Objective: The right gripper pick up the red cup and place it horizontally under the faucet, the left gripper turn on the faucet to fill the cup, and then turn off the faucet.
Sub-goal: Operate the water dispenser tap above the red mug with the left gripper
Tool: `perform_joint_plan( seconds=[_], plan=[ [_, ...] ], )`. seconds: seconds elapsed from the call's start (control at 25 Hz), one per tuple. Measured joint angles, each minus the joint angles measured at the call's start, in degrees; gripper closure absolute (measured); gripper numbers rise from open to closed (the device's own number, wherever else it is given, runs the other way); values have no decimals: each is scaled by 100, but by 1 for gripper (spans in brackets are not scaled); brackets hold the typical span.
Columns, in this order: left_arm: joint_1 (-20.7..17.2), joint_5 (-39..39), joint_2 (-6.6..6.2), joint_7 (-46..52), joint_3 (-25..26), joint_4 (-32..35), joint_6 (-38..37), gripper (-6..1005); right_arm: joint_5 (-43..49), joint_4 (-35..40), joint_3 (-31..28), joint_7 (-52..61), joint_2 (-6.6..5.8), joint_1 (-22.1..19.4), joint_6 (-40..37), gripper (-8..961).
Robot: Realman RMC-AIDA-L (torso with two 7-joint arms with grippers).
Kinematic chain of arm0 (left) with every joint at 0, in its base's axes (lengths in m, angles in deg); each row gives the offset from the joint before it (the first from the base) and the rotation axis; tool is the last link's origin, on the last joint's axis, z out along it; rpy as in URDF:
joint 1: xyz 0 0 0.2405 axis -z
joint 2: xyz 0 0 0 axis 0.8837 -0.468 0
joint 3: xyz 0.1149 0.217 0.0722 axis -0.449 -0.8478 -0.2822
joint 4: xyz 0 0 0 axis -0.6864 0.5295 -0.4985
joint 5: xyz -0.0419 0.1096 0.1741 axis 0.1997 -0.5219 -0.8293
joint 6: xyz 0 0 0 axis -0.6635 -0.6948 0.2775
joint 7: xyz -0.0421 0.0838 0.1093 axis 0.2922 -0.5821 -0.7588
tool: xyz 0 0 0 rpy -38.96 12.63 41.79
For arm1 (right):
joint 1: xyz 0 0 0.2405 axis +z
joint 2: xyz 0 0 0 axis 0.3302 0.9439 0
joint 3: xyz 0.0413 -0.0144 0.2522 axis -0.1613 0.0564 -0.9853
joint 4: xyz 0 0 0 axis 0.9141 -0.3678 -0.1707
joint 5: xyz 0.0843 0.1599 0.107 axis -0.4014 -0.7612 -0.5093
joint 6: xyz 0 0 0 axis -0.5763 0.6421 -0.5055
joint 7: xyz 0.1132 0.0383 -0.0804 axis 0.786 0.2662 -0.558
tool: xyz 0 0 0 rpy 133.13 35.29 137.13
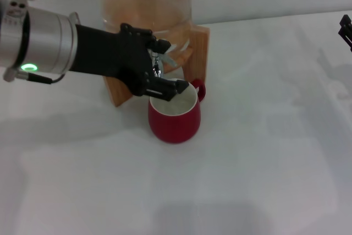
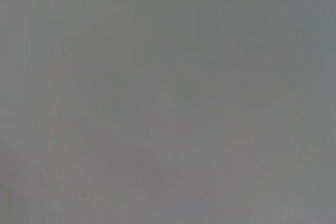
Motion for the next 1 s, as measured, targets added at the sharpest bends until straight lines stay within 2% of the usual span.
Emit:
perform_joint_plan(
  seconds=[0.36, 1.0],
  plan=[
    [27, -65, -11, 112, -319, -155, -126, 160, 1, -74, 0, 20, -4, -10, 6, 109],
    [-149, -184, -17, 284, -346, -96, -41, 161, 1, -78, 0, 24, -4, -13, 10, 110]
  ],
)
